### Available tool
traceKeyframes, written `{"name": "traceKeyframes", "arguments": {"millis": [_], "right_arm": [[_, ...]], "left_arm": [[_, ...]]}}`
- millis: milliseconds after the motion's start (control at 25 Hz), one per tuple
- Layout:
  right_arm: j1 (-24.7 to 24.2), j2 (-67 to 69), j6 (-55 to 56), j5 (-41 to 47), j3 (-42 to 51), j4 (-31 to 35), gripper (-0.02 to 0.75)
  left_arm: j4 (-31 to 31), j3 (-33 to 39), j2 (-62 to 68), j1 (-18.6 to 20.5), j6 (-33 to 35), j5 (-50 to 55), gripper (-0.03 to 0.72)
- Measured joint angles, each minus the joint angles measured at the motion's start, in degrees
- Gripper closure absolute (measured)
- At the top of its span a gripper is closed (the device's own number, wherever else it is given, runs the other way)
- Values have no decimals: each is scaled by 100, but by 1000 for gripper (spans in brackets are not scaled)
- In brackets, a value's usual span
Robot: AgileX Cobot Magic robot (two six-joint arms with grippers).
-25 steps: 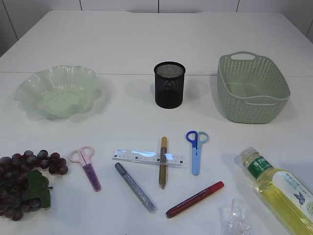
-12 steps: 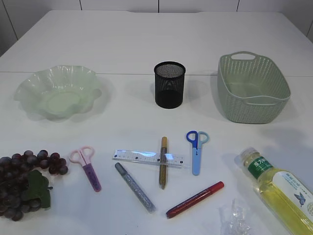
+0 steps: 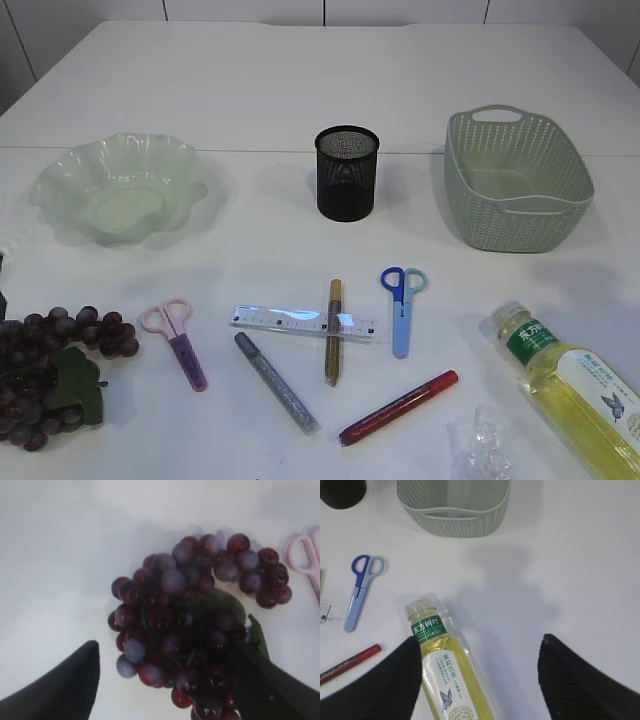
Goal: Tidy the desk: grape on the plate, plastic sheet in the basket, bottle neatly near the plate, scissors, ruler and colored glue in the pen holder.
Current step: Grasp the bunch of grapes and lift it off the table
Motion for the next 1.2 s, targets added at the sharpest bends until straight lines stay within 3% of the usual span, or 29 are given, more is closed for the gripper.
{"name": "traceKeyframes", "arguments": {"millis": [280, 1200], "right_arm": [[0, 0, -41, 100, 0, 0, 174], [0, 120, -54, 112, 0, 54, 174]], "left_arm": [[160, -150, 823, 22, -9, 73, 59], [349, -163, 2140, 22, 141, -812, 95]]}}
